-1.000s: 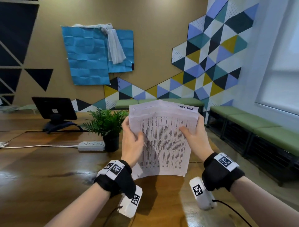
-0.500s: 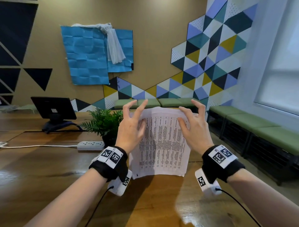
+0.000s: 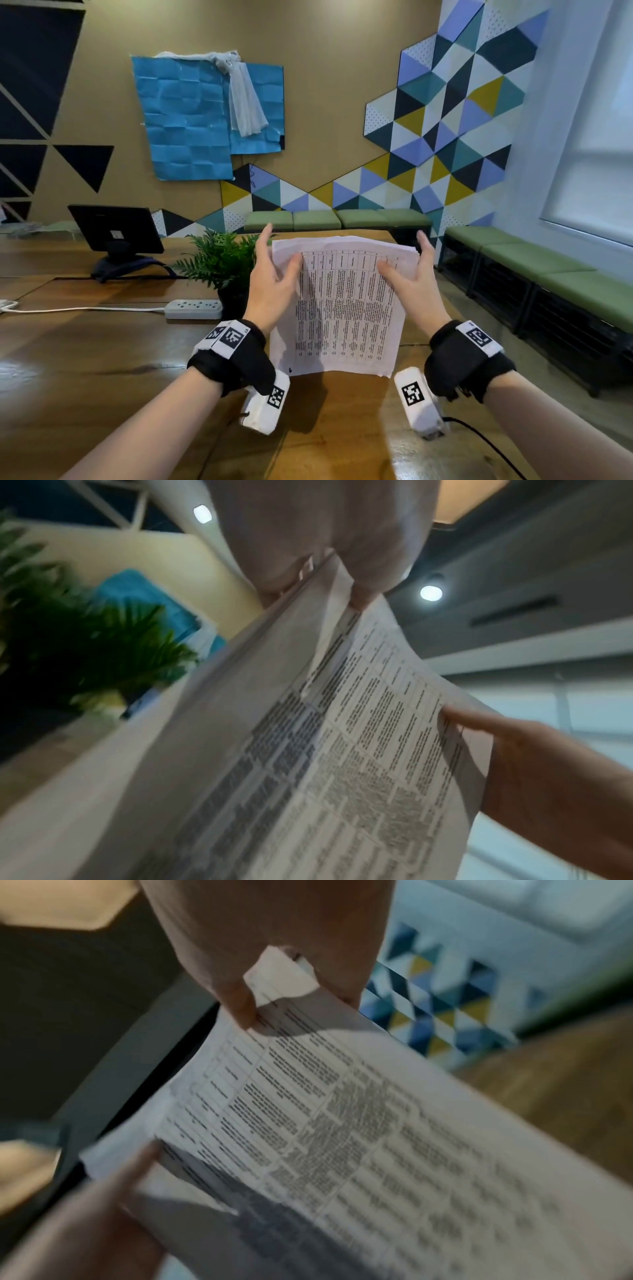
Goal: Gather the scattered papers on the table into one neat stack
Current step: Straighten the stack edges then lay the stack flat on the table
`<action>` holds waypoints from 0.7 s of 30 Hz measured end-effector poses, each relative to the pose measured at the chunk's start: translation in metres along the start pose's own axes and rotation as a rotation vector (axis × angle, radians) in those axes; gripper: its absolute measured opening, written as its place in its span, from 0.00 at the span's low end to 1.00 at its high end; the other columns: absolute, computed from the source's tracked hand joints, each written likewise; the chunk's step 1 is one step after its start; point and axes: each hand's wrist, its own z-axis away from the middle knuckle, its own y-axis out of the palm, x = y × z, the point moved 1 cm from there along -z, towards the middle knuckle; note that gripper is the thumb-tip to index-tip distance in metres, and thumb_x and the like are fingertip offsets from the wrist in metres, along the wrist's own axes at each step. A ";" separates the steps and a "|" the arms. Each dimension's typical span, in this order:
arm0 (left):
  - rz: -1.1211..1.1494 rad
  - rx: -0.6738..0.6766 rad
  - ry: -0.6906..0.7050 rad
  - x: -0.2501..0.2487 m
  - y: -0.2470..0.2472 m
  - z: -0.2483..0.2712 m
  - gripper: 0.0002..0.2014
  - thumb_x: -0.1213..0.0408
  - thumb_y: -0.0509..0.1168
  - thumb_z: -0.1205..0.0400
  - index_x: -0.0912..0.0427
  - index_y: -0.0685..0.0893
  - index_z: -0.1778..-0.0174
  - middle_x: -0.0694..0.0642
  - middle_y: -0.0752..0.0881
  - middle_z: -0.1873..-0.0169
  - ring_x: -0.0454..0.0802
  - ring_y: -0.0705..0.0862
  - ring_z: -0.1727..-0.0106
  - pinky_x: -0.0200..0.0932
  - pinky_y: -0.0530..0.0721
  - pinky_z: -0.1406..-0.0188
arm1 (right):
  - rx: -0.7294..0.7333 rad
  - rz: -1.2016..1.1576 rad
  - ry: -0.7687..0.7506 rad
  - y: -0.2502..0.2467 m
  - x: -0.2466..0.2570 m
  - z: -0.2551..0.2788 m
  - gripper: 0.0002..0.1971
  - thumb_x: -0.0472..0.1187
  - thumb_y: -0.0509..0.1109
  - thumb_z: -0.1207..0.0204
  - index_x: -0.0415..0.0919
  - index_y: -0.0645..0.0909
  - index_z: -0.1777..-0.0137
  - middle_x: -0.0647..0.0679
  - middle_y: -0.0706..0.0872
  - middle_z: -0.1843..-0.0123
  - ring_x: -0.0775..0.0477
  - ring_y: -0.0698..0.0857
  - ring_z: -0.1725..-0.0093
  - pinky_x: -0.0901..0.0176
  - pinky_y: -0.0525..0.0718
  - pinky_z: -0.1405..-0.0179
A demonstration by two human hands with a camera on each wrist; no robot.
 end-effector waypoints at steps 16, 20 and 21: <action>0.119 -0.040 -0.298 0.024 0.014 0.016 0.12 0.58 0.62 0.16 0.55 0.73 0.39 0.52 0.83 0.47 0.46 0.80 0.51 0.43 0.77 0.52 | 0.169 -0.203 0.249 0.000 -0.022 0.004 0.15 0.33 0.72 0.25 0.39 0.83 0.39 0.41 0.90 0.43 0.53 0.92 0.55 0.59 0.90 0.60; 0.110 -0.031 -0.241 0.022 0.018 0.022 0.02 0.59 0.58 0.14 0.49 0.74 0.48 0.47 0.82 0.50 0.48 0.81 0.45 0.43 0.79 0.48 | 0.157 -0.274 0.244 -0.003 -0.021 0.002 0.14 0.33 0.70 0.24 0.37 0.83 0.39 0.41 0.91 0.45 0.50 0.92 0.54 0.58 0.91 0.60; 0.119 -0.032 -0.249 0.022 0.018 0.025 0.03 0.58 0.61 0.16 0.45 0.73 0.49 0.50 0.82 0.47 0.48 0.81 0.43 0.43 0.80 0.46 | 0.165 -0.254 0.245 -0.004 -0.022 0.003 0.15 0.33 0.71 0.25 0.37 0.83 0.38 0.41 0.91 0.45 0.48 0.92 0.52 0.54 0.91 0.55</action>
